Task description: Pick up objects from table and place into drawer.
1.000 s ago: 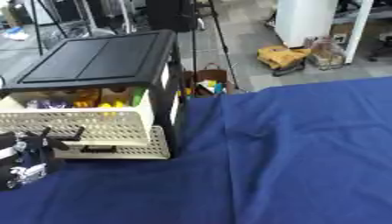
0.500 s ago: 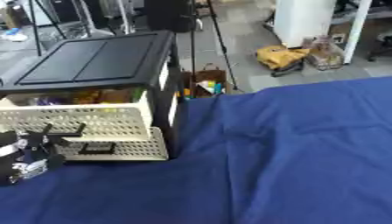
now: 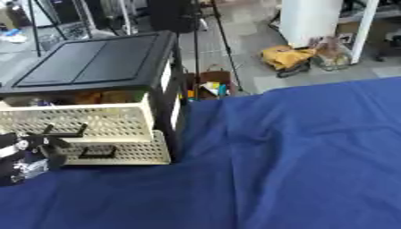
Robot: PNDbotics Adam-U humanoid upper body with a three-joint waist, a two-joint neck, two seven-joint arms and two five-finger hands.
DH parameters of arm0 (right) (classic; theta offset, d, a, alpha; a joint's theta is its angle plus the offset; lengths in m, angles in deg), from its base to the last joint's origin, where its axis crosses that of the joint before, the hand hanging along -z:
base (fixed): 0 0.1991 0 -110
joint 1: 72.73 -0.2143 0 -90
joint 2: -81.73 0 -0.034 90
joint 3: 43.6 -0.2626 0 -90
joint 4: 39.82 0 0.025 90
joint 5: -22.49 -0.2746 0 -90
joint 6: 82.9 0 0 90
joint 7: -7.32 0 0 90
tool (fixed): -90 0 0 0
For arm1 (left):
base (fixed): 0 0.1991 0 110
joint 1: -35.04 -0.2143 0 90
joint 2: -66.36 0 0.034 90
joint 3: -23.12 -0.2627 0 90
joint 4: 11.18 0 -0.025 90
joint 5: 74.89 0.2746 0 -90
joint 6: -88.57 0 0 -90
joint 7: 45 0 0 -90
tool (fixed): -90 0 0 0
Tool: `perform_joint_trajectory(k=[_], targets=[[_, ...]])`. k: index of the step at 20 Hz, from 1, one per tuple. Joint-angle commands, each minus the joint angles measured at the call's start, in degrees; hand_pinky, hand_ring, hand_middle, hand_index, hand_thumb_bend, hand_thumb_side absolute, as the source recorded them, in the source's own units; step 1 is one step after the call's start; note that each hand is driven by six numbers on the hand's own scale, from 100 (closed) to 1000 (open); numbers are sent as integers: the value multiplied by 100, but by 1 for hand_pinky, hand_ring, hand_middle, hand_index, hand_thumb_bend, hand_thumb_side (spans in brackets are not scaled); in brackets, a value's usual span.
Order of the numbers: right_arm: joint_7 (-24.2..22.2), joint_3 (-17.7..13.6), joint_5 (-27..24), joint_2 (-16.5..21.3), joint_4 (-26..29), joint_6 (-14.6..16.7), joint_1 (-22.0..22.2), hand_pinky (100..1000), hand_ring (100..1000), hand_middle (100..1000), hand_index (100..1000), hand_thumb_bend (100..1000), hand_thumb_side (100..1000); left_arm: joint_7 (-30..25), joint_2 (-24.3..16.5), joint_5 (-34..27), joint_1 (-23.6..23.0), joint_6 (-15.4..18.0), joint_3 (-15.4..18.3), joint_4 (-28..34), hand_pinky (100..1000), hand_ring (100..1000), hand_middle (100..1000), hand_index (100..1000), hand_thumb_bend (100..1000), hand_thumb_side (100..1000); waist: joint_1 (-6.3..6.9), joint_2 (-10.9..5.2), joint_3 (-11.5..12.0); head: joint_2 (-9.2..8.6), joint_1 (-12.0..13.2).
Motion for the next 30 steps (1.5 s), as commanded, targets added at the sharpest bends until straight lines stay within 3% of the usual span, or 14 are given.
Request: perform_joint_trajectory(k=[1,30], targets=[[-17,-15,-17,63,83,6,-120,659,681,569,702,317,818,19,-124,-52,109,34,133,-29,216,516,678,910,357,1000,-17,-85,-7,-69,12],[-61,-3,-39,60,83,-4,-133,660,678,566,703,326,820,13,48,-424,386,58,137,-447,202,503,669,917,371,1000,27,-20,-68,-123,67]])
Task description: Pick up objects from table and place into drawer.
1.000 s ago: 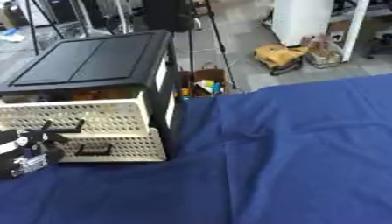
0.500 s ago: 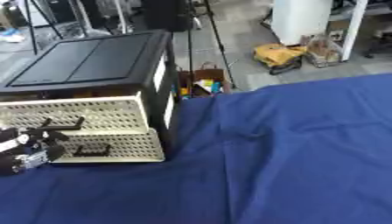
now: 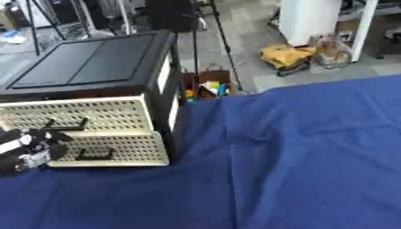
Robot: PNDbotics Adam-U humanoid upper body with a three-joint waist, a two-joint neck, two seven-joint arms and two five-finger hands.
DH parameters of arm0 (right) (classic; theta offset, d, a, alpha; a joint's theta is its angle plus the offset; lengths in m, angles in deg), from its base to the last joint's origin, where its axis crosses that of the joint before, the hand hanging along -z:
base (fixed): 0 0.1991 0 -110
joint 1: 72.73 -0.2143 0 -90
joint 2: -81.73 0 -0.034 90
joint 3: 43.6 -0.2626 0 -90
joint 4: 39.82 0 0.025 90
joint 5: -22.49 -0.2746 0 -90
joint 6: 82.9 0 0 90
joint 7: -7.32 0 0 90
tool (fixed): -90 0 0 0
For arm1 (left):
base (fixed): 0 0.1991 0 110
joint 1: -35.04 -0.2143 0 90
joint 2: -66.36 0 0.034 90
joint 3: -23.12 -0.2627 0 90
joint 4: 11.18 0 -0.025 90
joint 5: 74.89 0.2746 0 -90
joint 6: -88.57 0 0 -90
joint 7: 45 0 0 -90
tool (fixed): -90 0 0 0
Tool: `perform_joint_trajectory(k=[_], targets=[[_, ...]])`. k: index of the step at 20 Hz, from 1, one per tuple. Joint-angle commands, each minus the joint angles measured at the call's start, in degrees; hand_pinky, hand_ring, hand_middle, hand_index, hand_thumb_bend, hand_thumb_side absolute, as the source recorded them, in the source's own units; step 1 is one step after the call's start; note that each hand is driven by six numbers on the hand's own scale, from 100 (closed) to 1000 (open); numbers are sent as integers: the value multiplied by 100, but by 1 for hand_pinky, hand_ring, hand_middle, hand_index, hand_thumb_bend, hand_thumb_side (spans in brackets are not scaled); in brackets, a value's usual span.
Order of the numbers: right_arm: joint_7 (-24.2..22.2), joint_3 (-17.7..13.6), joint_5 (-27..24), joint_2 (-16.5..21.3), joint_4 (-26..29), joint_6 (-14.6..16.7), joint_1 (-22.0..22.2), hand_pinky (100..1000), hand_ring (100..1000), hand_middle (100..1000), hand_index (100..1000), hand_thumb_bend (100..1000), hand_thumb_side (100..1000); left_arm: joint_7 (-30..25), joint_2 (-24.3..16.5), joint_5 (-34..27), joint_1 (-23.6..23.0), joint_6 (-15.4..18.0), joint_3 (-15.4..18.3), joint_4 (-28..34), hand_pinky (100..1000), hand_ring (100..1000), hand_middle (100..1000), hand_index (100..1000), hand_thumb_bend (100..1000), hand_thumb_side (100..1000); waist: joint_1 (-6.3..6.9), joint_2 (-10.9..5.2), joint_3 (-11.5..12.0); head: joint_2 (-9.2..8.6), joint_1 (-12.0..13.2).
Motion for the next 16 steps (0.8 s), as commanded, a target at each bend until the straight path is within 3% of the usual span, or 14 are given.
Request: perform_joint_trajectory(k=[1,12,16], targets=[[-14,-32,-15,61,83,1,-105,660,678,566,703,326,820,-17,-152,-61,91,26,129,23,202,503,668,917,373,1000,-19,-100,8,-69,19],[1,-37,-15,35,83,-5,-61,661,682,568,703,320,821,-202,-326,-21,-121,79,46,567,209,505,668,914,379,1000,-54,-215,45,-14,17],[14,-37,-11,30,83,-1,-53,661,683,569,704,318,821,-237,-472,-60,-298,129,82,1035,210,505,664,911,378,1000,-73,-260,52,16,14]])
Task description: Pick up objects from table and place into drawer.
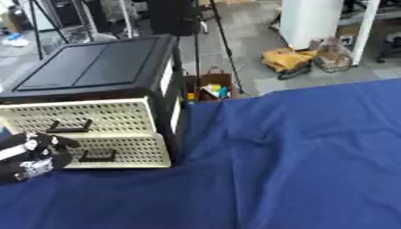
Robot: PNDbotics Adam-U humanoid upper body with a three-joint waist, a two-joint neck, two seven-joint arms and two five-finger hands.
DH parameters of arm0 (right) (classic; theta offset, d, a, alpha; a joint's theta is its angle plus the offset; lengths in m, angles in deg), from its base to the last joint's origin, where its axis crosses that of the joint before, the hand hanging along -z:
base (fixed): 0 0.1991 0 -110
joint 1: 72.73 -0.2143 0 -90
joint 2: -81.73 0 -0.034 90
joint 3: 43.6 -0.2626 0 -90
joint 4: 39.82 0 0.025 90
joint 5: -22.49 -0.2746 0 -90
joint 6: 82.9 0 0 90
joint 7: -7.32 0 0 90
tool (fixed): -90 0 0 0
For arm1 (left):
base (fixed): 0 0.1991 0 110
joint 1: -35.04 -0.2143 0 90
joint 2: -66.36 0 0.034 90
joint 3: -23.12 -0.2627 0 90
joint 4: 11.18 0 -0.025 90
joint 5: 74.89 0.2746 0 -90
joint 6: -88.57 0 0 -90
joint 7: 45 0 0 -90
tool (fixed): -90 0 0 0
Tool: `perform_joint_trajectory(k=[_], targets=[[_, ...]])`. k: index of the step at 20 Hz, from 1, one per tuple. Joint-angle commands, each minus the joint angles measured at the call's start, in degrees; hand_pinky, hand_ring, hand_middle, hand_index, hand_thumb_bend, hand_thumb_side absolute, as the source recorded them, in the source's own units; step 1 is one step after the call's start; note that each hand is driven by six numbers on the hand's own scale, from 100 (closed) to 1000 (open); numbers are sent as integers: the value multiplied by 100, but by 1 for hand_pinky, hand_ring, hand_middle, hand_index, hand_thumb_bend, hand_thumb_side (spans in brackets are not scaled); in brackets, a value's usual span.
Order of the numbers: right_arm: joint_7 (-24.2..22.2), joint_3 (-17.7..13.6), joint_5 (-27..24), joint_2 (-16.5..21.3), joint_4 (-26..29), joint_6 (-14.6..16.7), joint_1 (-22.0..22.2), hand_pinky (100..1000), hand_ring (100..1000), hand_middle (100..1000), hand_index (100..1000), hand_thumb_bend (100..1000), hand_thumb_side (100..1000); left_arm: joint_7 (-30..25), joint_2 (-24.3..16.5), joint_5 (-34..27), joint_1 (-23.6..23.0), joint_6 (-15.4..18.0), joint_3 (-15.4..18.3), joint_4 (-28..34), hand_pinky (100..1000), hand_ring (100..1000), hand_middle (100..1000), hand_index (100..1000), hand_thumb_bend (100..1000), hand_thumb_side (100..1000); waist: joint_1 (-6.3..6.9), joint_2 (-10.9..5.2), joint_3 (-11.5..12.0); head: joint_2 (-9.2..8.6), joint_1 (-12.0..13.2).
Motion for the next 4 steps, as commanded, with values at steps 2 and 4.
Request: perform_joint_trajectory(k=[2,4], targets=[[20,-38,-9,70,83,-3,-63,661,684,570,704,317,821,-34,-411,-7,-141,140,115,641,213,507,659,908,374,1000,-43,-158,22,27,0],[27,-38,-10,68,83,-6,-56,662,684,570,704,317,822,5,-469,17,-226,402,125,740,210,504,654,906,373,1000,-53,-178,33,40,-11]])
